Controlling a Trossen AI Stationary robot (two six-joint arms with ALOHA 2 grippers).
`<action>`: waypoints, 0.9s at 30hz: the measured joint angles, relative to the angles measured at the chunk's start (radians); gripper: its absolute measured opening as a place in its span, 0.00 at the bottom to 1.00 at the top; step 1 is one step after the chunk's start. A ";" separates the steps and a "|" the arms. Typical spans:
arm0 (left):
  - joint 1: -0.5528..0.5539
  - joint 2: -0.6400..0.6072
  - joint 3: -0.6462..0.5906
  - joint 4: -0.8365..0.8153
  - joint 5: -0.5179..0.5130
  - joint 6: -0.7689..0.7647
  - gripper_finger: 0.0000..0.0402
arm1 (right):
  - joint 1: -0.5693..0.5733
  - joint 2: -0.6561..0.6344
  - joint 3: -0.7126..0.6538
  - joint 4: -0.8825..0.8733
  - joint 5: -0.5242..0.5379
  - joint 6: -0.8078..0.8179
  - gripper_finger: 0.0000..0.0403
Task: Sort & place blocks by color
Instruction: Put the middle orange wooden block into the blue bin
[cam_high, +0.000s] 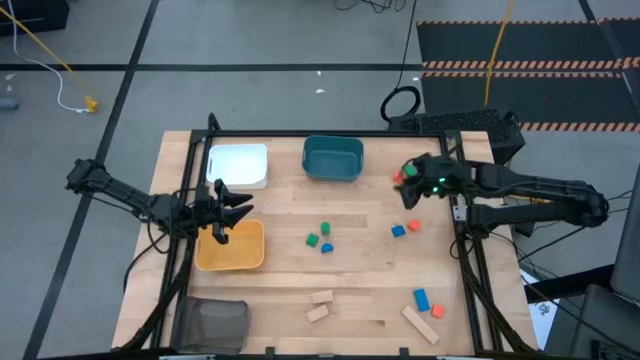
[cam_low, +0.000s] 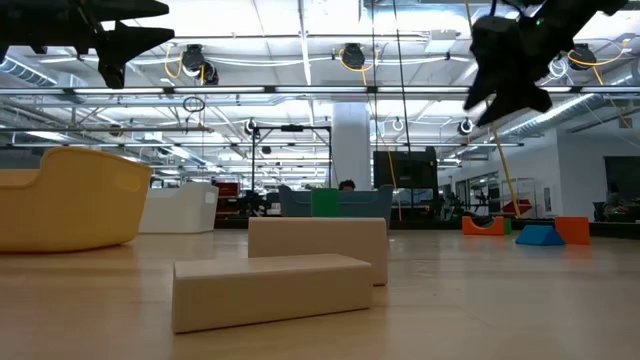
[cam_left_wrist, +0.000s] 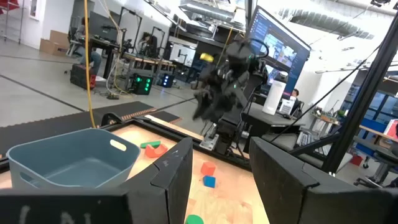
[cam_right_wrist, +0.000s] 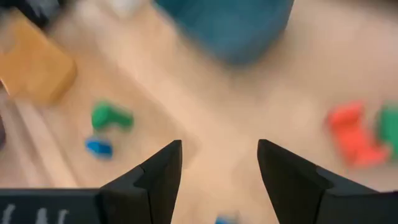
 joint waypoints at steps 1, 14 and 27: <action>0.000 0.000 0.000 0.000 0.000 0.000 0.40 | 0.000 0.029 0.000 -0.021 -0.025 0.020 0.50; 0.000 0.000 0.001 -0.034 0.000 -0.042 0.40 | 0.002 0.254 0.000 -0.196 -0.172 0.106 0.50; 0.000 0.000 0.001 -0.061 0.000 -0.024 0.40 | 0.084 0.312 -0.083 -0.288 -0.172 0.226 0.50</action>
